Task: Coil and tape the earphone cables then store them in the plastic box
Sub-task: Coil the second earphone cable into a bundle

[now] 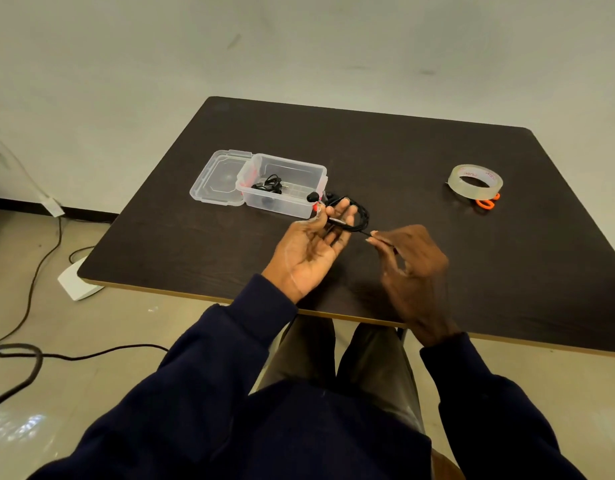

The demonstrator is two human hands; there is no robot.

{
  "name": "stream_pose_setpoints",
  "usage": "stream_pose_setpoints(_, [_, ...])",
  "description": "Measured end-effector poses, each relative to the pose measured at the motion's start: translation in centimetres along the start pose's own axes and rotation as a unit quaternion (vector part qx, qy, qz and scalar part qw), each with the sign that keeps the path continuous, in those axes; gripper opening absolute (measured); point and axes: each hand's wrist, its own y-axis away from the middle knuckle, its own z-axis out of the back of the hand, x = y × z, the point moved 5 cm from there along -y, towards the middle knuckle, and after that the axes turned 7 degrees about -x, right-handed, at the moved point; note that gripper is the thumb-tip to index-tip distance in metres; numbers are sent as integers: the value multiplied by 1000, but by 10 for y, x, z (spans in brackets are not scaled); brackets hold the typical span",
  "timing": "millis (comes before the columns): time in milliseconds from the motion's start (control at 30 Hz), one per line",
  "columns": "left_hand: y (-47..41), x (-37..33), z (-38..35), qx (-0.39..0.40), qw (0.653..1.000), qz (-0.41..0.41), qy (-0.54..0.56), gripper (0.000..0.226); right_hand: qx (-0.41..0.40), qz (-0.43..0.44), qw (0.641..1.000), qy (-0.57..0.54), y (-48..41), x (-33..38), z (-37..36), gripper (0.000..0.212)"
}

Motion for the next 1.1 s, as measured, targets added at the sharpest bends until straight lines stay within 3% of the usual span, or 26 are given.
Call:
stream_pose_setpoints(133, [-1,3,8,0,999,2,-34,14,38,-90,992,-80,-6,-10,-3,12])
stream_pose_setpoints(200, [-2,4,10,-4,998,-2,-60,14,58,-188,969,-152,-4,-15,-8,8])
stream_pose_setpoints(267, [-6,5,12,-20,996,-14,-87,15,73,-288,929,-221,0,-21,-15,6])
stream_pose_setpoints(367, [-11,7,10,-41,988,-51,-142,8,87,-370,879,-288,5,-23,-24,8])
stream_pose_setpoints(533, [-17,10,11,-62,980,-76,-175,11,23,-548,725,-416,21,-20,-35,13])
stream_pose_setpoints(633, [-20,10,15,-57,979,-81,-179,20,-1,-596,676,-434,24,-20,-40,30])
stream_pose_setpoints(967, [-24,-3,23,-35,954,-89,-286,12,24,-590,759,-275,13,-40,-34,17])
stream_pose_setpoints(1100, [-25,-9,20,-37,935,-135,-327,26,38,-570,781,-253,9,-40,-27,13])
